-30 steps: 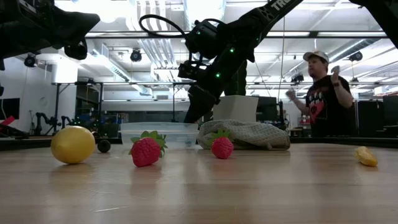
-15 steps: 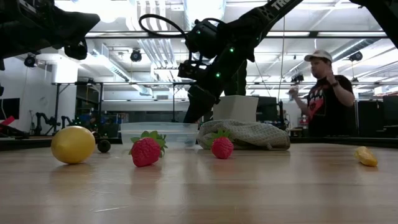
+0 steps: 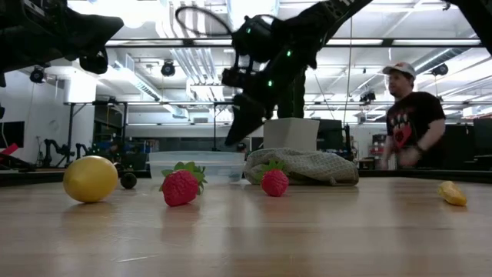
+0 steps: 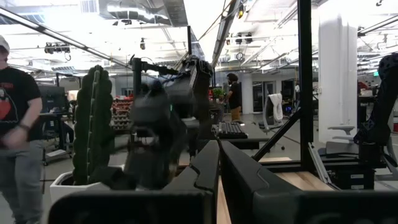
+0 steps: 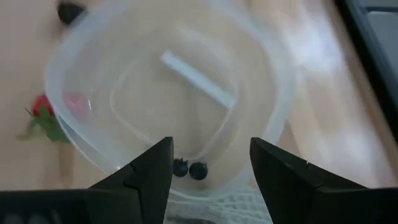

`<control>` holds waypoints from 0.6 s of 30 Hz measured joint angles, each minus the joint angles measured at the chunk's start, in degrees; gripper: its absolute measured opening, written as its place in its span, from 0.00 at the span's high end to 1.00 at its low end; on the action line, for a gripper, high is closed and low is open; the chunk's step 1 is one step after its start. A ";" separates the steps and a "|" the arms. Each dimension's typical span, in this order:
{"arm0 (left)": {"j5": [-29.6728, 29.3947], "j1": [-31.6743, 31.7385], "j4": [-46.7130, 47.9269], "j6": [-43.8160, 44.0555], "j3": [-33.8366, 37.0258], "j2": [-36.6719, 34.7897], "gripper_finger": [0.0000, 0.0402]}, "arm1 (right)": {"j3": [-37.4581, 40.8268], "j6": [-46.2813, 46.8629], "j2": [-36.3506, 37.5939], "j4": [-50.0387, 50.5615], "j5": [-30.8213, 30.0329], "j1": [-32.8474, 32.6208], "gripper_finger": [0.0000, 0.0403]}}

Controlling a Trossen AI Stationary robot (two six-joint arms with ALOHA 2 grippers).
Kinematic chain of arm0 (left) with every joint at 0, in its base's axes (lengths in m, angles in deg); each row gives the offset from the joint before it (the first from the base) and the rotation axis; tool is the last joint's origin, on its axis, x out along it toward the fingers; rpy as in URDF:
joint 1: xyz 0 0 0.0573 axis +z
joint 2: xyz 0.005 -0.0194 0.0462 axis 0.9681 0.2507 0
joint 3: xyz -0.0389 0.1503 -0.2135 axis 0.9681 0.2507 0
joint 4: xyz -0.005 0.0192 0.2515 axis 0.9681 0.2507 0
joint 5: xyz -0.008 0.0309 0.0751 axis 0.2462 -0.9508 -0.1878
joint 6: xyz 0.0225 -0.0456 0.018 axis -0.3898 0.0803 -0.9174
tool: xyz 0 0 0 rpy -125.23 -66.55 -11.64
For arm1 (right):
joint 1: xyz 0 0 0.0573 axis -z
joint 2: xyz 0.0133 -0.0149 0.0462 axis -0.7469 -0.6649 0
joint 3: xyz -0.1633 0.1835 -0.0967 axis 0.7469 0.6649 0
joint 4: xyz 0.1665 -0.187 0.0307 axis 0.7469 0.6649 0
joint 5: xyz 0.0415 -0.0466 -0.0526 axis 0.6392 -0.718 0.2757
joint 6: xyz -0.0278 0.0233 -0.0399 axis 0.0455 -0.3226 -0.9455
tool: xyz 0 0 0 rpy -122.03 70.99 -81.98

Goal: Pick and placing Produce into tupperware
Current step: Put the corn into the transparent bin

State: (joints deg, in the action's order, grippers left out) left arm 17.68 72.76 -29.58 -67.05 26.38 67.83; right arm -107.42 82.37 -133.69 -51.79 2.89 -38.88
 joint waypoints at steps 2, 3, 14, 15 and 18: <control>0.02 0.00 0.00 0.00 -0.02 0.00 1.00 | 0.00 0.29 2.36 1.71 -0.02 -0.48 0.49; 0.00 0.02 0.00 0.02 -0.02 0.00 1.00 | 0.00 0.37 3.64 2.45 -0.04 -0.89 0.49; 0.02 0.02 0.04 0.02 -0.02 0.05 1.00 | 3.82 5.68 21.35 18.22 -0.02 -11.65 0.49; 0.01 0.01 0.10 0.02 0.00 0.09 1.00 | 4.83 6.56 23.17 18.70 -0.09 -13.04 0.49; 0.00 0.01 0.11 0.02 -0.01 0.00 1.00 | 8.37 9.10 29.02 19.18 -0.58 -16.92 0.49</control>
State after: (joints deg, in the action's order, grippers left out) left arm 17.69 72.78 -29.47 -67.03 26.37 67.83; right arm -99.05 91.48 -104.67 -32.61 2.30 -55.80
